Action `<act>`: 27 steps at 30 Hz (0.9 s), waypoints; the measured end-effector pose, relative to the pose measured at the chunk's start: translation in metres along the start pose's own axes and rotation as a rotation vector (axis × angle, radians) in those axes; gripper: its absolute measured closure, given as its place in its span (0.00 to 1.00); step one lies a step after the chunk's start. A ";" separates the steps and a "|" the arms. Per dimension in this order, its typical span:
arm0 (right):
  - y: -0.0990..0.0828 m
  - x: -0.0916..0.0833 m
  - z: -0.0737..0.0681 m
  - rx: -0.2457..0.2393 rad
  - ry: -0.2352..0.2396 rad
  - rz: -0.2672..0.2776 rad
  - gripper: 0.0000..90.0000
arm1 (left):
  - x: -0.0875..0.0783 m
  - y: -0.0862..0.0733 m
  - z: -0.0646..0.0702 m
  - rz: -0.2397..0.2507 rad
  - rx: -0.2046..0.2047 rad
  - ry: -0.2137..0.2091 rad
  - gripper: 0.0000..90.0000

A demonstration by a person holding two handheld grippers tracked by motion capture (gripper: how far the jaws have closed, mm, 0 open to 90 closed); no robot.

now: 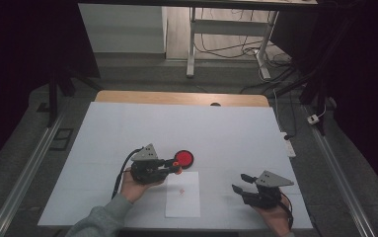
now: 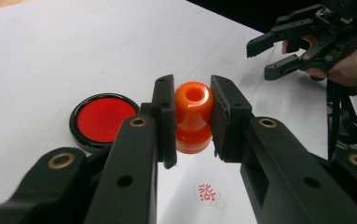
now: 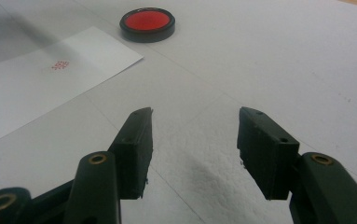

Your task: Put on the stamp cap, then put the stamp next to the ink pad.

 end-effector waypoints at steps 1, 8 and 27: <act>0.000 0.000 0.000 0.002 0.000 0.001 0.50 | 0.000 0.000 -0.001 0.001 -0.001 0.002 0.81; 0.000 0.001 0.000 0.002 0.008 -0.001 0.50 | -0.002 0.000 -0.003 0.000 -0.007 0.013 0.81; 0.001 0.002 0.001 0.002 0.007 -0.003 0.50 | -0.003 0.002 -0.034 -0.004 -0.022 0.110 0.81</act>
Point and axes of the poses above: each handheld gripper's, and its own axes: x roughly forward along the jaws, y roughly out of its top, z roughly to its right, the point moved 5 cm from there along x, roughly forward along the jaws, and after that the axes turned 12 degrees about x, right-handed, at the moved point
